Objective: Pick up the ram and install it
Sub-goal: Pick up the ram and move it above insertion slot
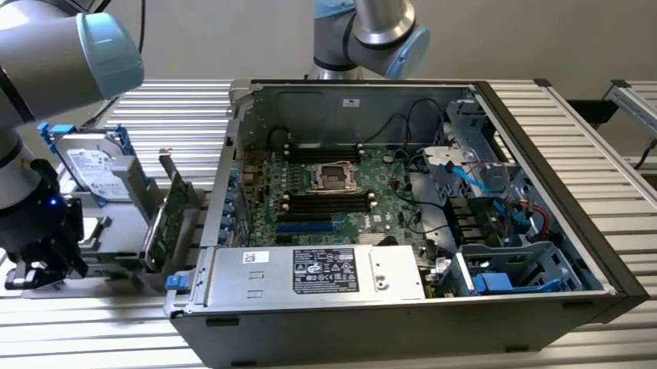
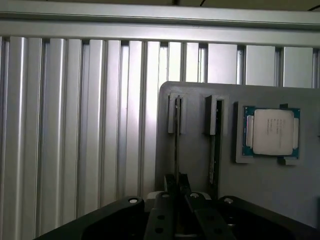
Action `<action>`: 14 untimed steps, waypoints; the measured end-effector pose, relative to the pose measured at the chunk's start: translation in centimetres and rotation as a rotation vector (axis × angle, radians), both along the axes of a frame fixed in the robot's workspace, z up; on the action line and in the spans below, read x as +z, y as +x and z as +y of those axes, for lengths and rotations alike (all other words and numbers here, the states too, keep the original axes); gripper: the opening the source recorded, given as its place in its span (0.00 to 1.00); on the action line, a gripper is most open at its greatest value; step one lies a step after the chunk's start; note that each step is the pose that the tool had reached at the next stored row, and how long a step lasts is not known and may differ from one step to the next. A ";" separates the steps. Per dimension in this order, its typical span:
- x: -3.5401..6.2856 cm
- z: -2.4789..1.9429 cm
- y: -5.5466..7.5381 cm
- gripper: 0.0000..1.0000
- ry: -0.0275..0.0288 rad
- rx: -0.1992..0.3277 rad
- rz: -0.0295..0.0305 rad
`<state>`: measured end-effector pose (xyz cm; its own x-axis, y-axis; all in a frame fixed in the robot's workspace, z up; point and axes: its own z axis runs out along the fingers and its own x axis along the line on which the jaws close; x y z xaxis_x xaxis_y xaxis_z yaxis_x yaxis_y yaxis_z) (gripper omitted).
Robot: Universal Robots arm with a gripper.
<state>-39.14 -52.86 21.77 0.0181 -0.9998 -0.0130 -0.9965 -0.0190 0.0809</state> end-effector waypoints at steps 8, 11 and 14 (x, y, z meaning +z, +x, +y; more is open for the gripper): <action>3.47 0.00 0.0 0.14 -0.0001 0.000 -0.0001; 4.85 0.05 0.4 0.14 -0.0003 0.000 0.0000; 6.20 0.16 1.4 0.14 -0.0003 0.000 0.0000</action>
